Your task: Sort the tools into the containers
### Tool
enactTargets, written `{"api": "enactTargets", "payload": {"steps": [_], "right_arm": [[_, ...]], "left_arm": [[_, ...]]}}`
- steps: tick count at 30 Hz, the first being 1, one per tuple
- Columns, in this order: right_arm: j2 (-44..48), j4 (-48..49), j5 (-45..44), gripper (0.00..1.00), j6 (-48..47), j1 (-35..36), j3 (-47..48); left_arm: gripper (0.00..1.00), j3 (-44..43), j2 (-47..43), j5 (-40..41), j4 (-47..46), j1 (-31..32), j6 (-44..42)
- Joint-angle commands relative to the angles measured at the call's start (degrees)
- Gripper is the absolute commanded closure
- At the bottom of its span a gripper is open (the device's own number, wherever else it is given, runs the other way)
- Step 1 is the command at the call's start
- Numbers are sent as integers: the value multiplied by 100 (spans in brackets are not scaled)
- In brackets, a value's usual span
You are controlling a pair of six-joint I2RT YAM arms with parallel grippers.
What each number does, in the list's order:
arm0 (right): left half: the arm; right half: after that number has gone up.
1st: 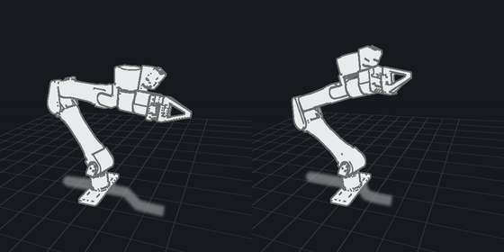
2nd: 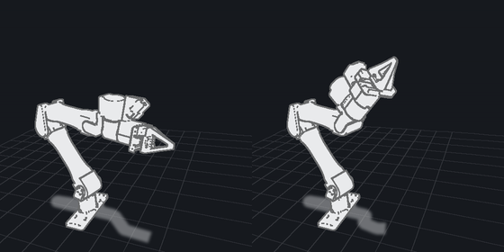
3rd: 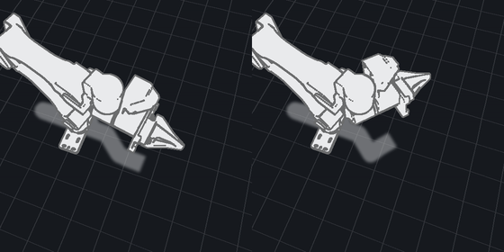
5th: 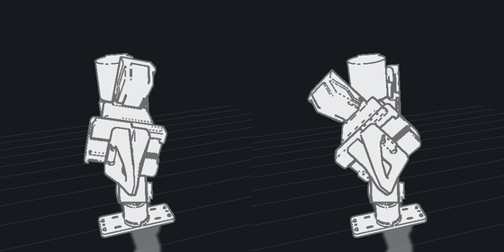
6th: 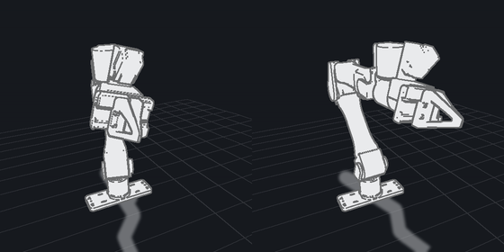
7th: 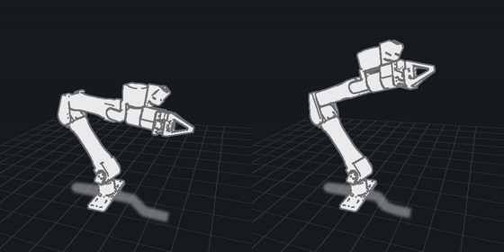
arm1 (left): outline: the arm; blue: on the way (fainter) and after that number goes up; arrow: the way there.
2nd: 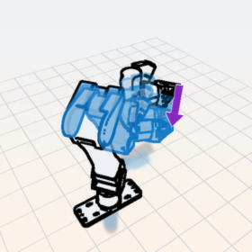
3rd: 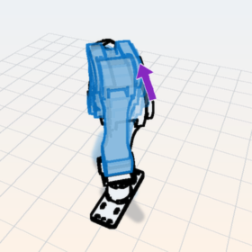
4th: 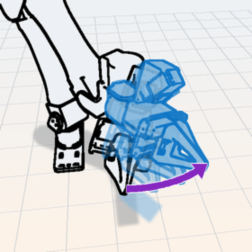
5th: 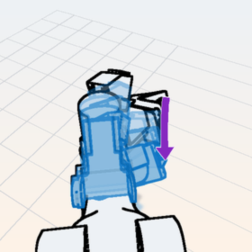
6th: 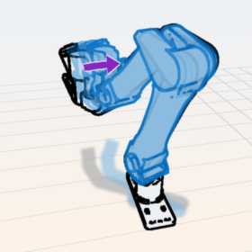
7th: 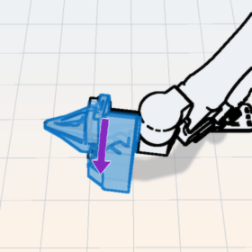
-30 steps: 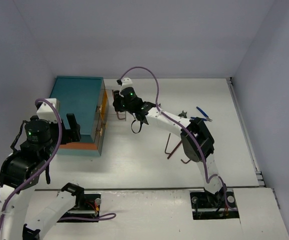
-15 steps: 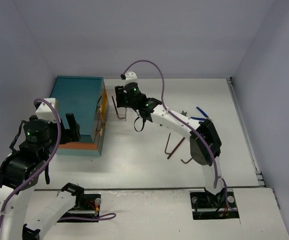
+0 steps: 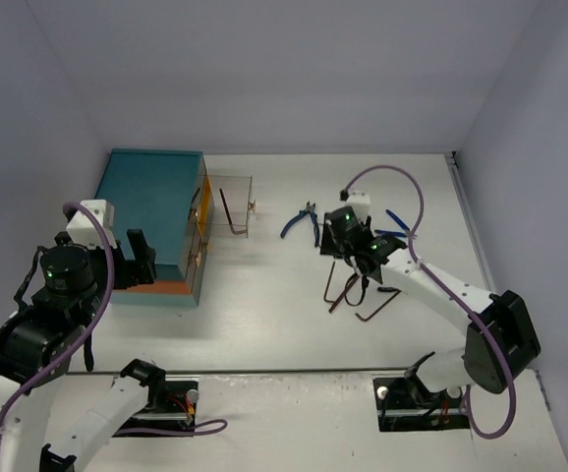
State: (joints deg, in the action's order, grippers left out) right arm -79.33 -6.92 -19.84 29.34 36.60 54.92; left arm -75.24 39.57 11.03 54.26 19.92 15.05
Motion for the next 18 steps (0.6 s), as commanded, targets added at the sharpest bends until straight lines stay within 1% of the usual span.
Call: {"api": "enactTargets", "payload": {"steps": [1, 6, 11, 18], "right_arm": [[9, -126, 479, 51, 824, 47, -691], [-96, -126, 628, 55, 1328, 95, -1104], [-506, -119, 627, 61, 1253, 228, -840], [-1188, -139, 577, 63, 1372, 286, -471]], "left_arm": [[19, -5, 51, 35, -135, 113, -52], [19, 63, 32, -91, -135, 126, 15], [19, 84, 7, -74, -135, 139, 7], [19, 97, -18, -81, -135, 161, 24]]}}
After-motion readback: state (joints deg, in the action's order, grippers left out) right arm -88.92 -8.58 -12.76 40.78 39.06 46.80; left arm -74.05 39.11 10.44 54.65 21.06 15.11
